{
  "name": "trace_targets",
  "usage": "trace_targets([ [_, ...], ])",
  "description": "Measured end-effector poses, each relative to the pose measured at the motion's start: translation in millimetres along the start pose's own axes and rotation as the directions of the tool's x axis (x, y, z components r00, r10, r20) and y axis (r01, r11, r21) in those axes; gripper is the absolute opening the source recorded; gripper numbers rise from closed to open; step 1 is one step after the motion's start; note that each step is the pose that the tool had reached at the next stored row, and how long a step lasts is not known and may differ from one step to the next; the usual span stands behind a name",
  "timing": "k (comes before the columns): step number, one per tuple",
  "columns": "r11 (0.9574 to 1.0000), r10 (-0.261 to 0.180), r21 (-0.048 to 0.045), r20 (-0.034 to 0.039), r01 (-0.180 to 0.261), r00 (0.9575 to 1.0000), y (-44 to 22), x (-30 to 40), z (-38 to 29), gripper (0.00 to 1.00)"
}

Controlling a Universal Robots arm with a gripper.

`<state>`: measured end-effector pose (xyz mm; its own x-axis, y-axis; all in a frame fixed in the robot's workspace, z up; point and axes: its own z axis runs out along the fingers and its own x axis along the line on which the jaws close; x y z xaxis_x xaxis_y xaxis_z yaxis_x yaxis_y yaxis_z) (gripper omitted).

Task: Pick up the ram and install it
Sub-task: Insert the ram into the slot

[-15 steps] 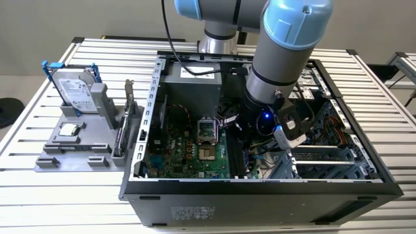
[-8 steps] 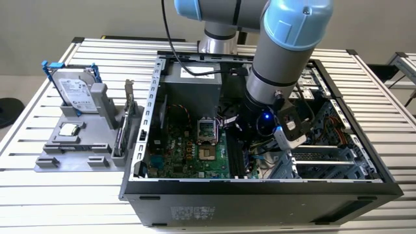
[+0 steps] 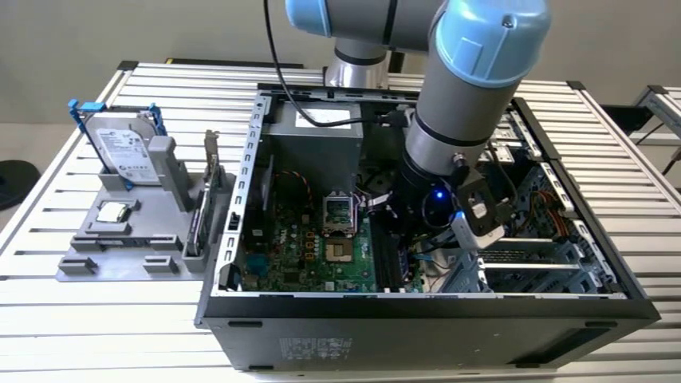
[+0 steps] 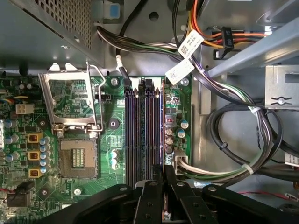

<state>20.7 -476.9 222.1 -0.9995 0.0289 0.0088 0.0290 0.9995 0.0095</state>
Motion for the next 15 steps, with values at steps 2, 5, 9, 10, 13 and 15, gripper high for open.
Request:
trace_targets([
  [2, 1.0000, 0.000, 0.0000, -0.0001, 0.000, 1.0000, -1.3, 0.0, 0.0, 0.00],
  [5, 1.0000, -0.004, 0.0000, -0.0001, 0.004, 1.0000, -2.4, -0.1, 0.0, 0.00],
  [9, 0.9996, -0.028, 0.0002, -0.0003, 0.028, 0.9996, -3.0, 0.4, 0.0, 0.00],
  [10, 0.9996, -0.030, 0.0003, -0.0003, 0.030, 0.9996, -3.1, 0.6, 0.0, 0.00],
  [13, 0.9996, -0.030, 0.0002, -0.0004, 0.030, 0.9996, -3.5, 0.7, 0.2, 0.00],
  [15, 0.9996, -0.030, 0.0000, -0.0003, 0.030, 0.9996, -3.7, 0.8, 0.8, 0.00],
])
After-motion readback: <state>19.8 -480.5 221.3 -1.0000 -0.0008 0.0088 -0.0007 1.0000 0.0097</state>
